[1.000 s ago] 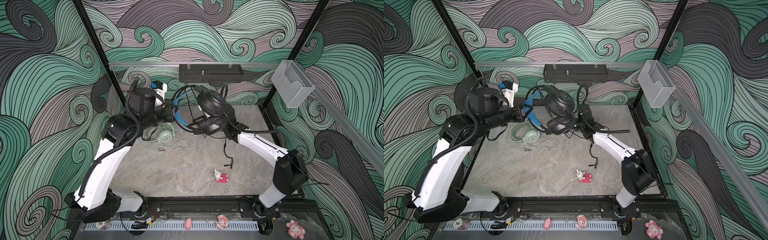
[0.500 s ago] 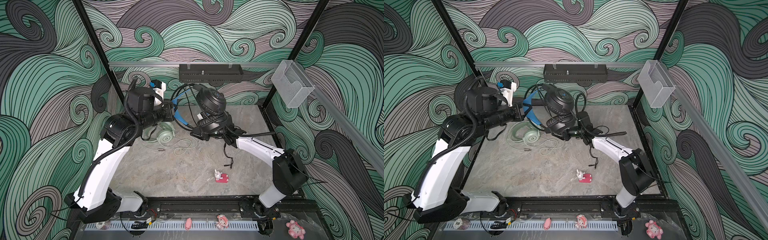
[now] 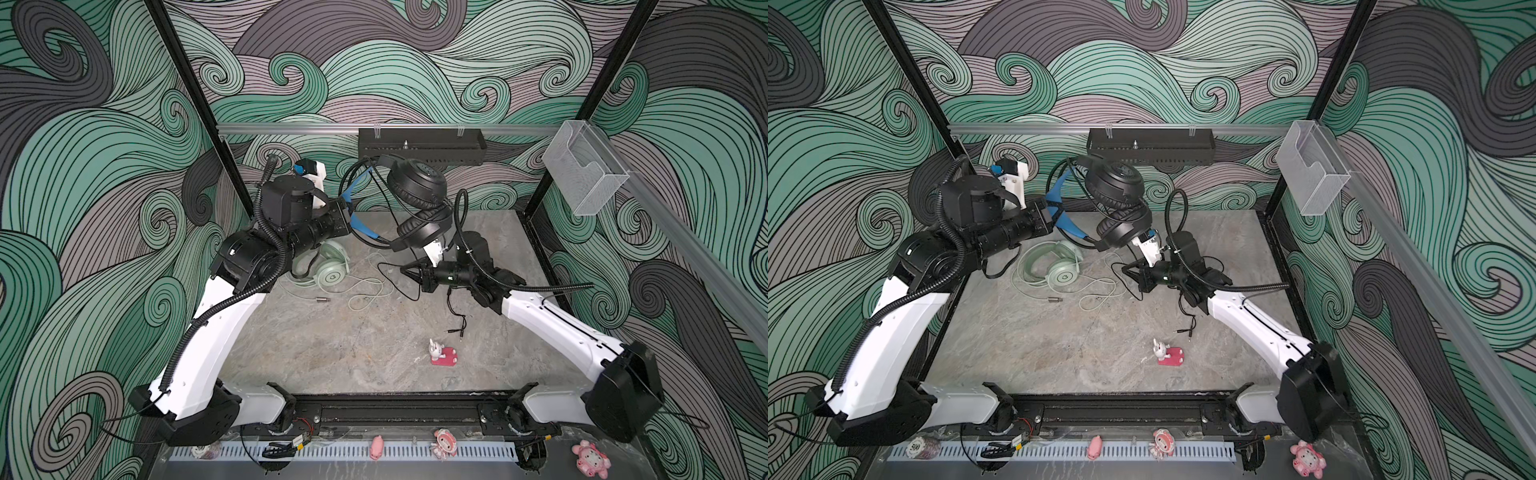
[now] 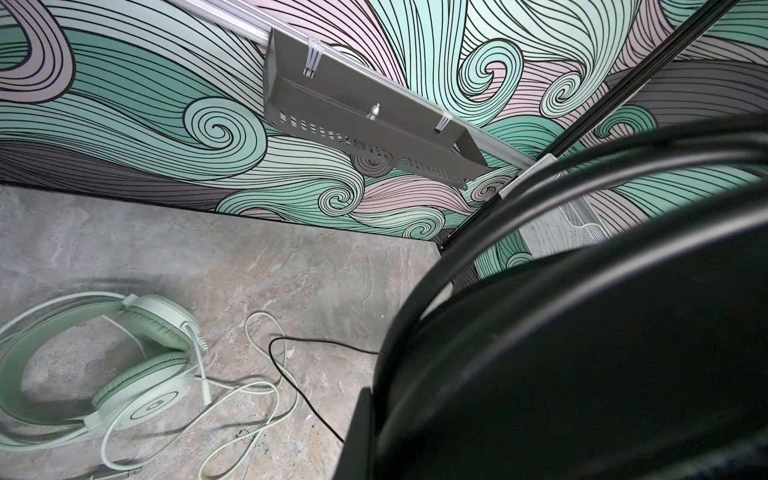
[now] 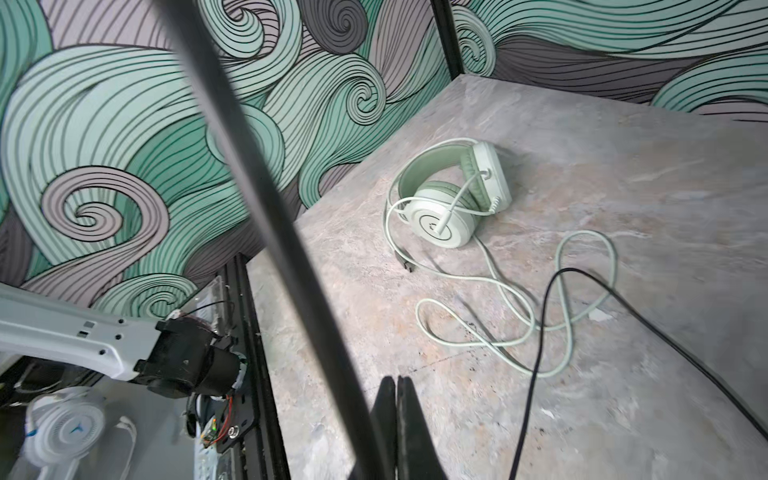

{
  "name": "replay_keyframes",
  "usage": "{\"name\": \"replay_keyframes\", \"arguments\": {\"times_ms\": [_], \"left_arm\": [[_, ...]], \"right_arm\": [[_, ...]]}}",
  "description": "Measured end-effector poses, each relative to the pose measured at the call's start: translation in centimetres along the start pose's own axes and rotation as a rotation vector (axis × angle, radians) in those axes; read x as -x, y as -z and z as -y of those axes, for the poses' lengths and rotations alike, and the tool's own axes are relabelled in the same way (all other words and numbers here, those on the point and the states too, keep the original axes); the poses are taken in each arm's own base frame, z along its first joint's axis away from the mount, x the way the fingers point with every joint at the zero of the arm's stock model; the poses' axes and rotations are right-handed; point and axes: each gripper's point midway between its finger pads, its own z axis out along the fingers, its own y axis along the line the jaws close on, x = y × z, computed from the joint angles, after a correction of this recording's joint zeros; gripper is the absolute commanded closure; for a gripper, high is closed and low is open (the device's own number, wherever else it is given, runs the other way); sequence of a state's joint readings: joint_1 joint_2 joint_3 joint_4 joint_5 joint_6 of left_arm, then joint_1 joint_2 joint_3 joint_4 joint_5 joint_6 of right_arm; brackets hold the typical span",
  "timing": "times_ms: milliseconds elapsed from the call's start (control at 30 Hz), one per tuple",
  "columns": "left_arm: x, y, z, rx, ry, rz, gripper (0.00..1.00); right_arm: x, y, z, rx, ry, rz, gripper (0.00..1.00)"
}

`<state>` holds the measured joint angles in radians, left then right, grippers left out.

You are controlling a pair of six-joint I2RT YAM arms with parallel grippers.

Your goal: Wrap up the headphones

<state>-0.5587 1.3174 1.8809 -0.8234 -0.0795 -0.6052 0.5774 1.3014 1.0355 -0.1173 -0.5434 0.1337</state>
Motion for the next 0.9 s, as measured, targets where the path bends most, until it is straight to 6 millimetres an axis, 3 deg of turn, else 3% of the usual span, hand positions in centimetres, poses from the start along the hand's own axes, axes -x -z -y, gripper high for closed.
{"name": "replay_keyframes", "arguments": {"times_ms": [167,467,900], "left_arm": [[0.4,-1.0,-1.0,0.043,0.052,0.044,1.0],[1.8,-1.7,-2.1,0.099,0.129,0.127,1.0],[-0.4,-5.1,-6.4,0.288,0.149,0.137,1.0]], "right_arm": [[-0.2,2.3,-1.9,-0.062,0.088,-0.003,1.0],[-3.2,2.0,-4.5,-0.107,0.24,-0.13,1.0],[-0.9,2.5,-9.6,-0.169,0.523,-0.15,1.0]]}}
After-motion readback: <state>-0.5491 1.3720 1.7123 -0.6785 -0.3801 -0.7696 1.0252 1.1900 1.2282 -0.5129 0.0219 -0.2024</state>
